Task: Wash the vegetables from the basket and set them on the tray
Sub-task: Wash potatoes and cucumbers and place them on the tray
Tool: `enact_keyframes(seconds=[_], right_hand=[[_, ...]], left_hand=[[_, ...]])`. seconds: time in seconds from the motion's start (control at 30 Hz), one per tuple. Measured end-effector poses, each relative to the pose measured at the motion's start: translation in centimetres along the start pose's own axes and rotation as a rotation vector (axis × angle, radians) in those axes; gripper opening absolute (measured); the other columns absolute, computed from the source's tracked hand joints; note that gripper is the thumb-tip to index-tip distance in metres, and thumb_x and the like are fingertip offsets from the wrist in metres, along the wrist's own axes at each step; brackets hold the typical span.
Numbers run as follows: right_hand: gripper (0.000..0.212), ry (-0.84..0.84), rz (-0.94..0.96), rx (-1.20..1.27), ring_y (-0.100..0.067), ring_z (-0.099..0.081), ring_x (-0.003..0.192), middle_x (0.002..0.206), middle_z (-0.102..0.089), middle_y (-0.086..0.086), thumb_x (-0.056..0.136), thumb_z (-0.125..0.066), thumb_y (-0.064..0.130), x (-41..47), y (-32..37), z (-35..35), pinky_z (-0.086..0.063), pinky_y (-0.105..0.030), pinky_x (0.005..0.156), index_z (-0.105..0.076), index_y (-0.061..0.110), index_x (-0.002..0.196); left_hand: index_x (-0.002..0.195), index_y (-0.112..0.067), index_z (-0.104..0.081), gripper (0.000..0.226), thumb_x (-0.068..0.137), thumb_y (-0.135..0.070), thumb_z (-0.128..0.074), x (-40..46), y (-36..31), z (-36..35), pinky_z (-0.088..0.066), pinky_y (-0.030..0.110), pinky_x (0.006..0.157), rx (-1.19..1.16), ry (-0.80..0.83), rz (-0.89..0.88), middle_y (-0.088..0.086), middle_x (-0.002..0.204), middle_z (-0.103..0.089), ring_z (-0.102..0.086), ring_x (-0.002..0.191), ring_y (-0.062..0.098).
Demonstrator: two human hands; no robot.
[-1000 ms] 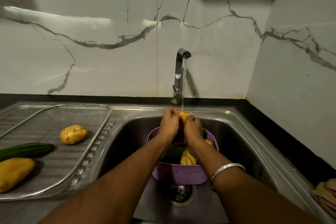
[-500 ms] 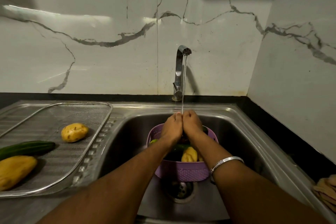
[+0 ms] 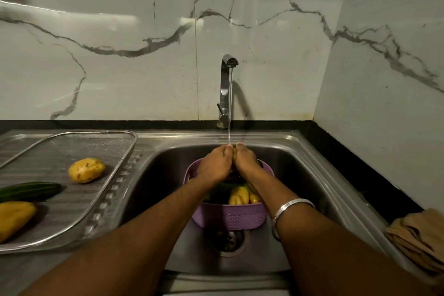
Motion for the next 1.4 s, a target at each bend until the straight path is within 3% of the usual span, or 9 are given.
enact_keyframes(seconds=[0.1, 0.23, 0.47, 0.7, 0.87, 1.03, 1.13, 1.3, 1.4], right_hand=[[0.047, 0.022, 0.020, -0.085, -0.031, -0.059, 0.112, 0.140, -0.053, -0.018, 0.110, -0.033, 0.036, 0.4, 0.3, -0.7, -0.049, -0.033, 0.061, -0.041, 0.014, 0.150], [0.052, 0.060, 0.232, -0.254, -0.033, -0.034, 0.146, 0.161, -0.031, -0.018, 0.110, -0.033, 0.027, 0.0, 0.6, -2.6, -0.035, -0.041, 0.116, -0.026, 0.005, 0.157], [0.037, -0.031, 0.086, -0.050, -0.028, -0.054, 0.104, 0.130, -0.055, -0.014, 0.110, -0.030, 0.037, 0.6, 0.6, -1.7, -0.044, -0.031, 0.056, -0.051, 0.021, 0.137], [0.058, -0.212, 0.040, -0.192, -0.036, -0.051, 0.129, 0.145, -0.047, -0.021, 0.107, -0.029, 0.053, 1.3, 1.0, 0.8, -0.041, -0.045, 0.112, -0.055, 0.015, 0.142], [0.062, -0.230, 0.026, -0.165, -0.037, -0.057, 0.121, 0.137, -0.057, -0.021, 0.106, -0.030, 0.055, 0.7, 1.2, 2.3, -0.049, -0.045, 0.102, -0.060, 0.009, 0.136], [0.035, -0.166, 0.091, -0.310, -0.022, -0.075, 0.067, 0.082, -0.077, -0.007, 0.104, -0.050, 0.038, -1.1, 0.8, 4.0, -0.054, -0.030, 0.052, -0.070, 0.009, 0.103], [0.027, -0.121, 0.116, -0.641, -0.019, -0.074, 0.065, 0.072, -0.077, -0.001, 0.089, -0.063, 0.040, -2.1, 0.3, 4.0, -0.063, -0.037, 0.074, -0.074, 0.016, 0.090], [0.030, -0.050, 0.171, -1.013, -0.024, -0.070, 0.098, 0.098, -0.073, -0.005, 0.085, -0.072, 0.042, -4.7, 1.2, 2.7, -0.057, -0.036, 0.087, -0.057, 0.019, 0.073], [0.011, 0.002, 0.193, -1.097, -0.019, -0.067, 0.093, 0.096, -0.071, 0.000, 0.087, -0.070, 0.040, -5.1, 1.2, 2.0, -0.055, -0.033, 0.082, -0.067, 0.033, 0.080]], left_hand=[[0.111, -0.017, -0.064, 0.043, 0.109, -0.037, -0.026, -0.2, 0.1, 0.7, -0.052, 0.045, 0.093, 0.005, -0.056, 0.005, 0.006, 0.104, -0.069, -0.065, 0.096, 0.020], [0.114, -0.015, -0.066, 0.046, 0.109, -0.036, -0.025, 0.3, 1.8, 1.4, -0.053, 0.045, 0.094, -0.036, -0.057, 0.078, 0.010, 0.106, -0.070, -0.066, 0.098, 0.022], [0.105, -0.017, -0.067, 0.045, 0.108, -0.038, -0.027, 0.2, 0.9, 1.9, -0.052, 0.040, 0.087, 0.078, -0.100, 0.015, 0.006, 0.099, -0.070, -0.065, 0.091, 0.020], [0.107, -0.020, -0.068, 0.044, 0.108, -0.043, -0.031, -0.3, 0.5, 1.2, -0.056, 0.039, 0.087, -0.124, -0.002, -0.025, 0.005, 0.096, -0.071, -0.069, 0.091, 0.020], [0.109, -0.016, -0.069, 0.040, 0.109, -0.036, -0.035, -1.1, -0.5, 1.8, -0.060, 0.035, 0.083, -0.325, 0.086, -0.022, 0.006, 0.097, -0.072, -0.070, 0.091, 0.019], [0.114, -0.020, -0.067, 0.041, 0.109, -0.043, -0.032, -1.8, 0.0, 3.5, -0.057, 0.032, 0.067, -0.149, -0.016, -0.063, 0.006, 0.098, -0.069, -0.067, 0.083, 0.016], [0.106, -0.023, -0.067, 0.044, 0.108, -0.047, -0.030, -2.3, 1.8, 2.0, -0.052, 0.040, 0.088, 0.504, 0.184, -0.089, 0.006, 0.104, -0.071, -0.067, 0.098, 0.025], [0.124, -0.033, -0.061, 0.042, 0.107, -0.052, -0.027, -2.8, -3.1, 3.6, -0.050, 0.043, 0.092, 0.490, 0.007, -0.184, 0.003, 0.115, -0.070, -0.064, 0.106, 0.025], [0.128, -0.032, -0.057, 0.037, 0.106, -0.050, -0.033, -3.9, -3.3, 4.8, -0.050, 0.041, 0.088, 0.635, 0.066, -0.176, 0.004, 0.117, -0.069, -0.064, 0.108, 0.027]])
Point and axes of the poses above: each hand's wrist, its own x-axis towards the middle knuckle, its own z-axis out of the back of the hand, y = z × x, the point moved 8 cm from there along x, towards the middle knuckle
